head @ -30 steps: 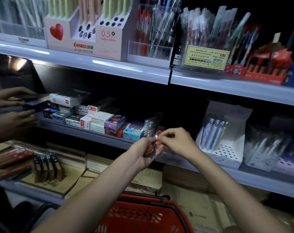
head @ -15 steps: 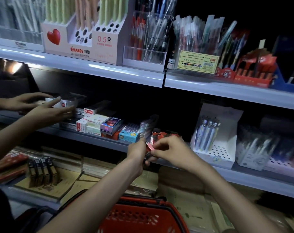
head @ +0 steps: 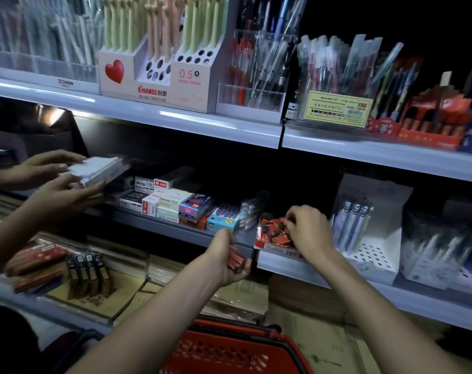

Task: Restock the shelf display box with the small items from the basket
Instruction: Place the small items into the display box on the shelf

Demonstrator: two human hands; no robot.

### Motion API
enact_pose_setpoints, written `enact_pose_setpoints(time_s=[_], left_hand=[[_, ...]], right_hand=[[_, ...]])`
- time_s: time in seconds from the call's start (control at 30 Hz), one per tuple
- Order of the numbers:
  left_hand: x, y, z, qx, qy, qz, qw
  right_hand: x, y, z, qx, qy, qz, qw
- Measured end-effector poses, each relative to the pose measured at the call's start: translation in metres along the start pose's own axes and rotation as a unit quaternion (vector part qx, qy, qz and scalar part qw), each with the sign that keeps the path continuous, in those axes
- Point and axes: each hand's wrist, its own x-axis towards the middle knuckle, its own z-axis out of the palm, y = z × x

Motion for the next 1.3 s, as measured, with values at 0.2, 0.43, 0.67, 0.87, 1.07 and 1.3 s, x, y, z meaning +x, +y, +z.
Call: enact_pose_setpoints(time_s=[0.2,0.43,0.67,0.87,1.07,1.3], left_hand=[[-0.004,0.005,0.002,0.015,-0.047,0.03,0.998],[-0.002,0.005,0.013,0.078,-0.111,0.128,0.982],[-0.005,-0.003,0.017,0.138,-0.13,0.194,0.962],[-0.001,-0.003,0.019,0.087,-0.087,0.104,0.987],[-0.004,-0.004,0.018,0.069,-0.088,0.071,0.991],[-0.003,-0.006,0.021,0.082,-0.08,0.082,0.99]], right_hand=[[-0.007,0.002,0.014,-0.02,-0.033,-0.024,0.999],[-0.016,-0.018,-0.003,0.323,-0.059,0.089,0.94],[-0.017,-0.023,-0.026,0.542,-0.192,0.172,0.799],[0.003,-0.002,-0.014,0.452,-0.029,0.225,0.863],[0.004,0.001,0.02,0.243,-0.011,0.186,0.952],[-0.001,0.004,0.02,0.167,-0.011,0.127,0.978]])
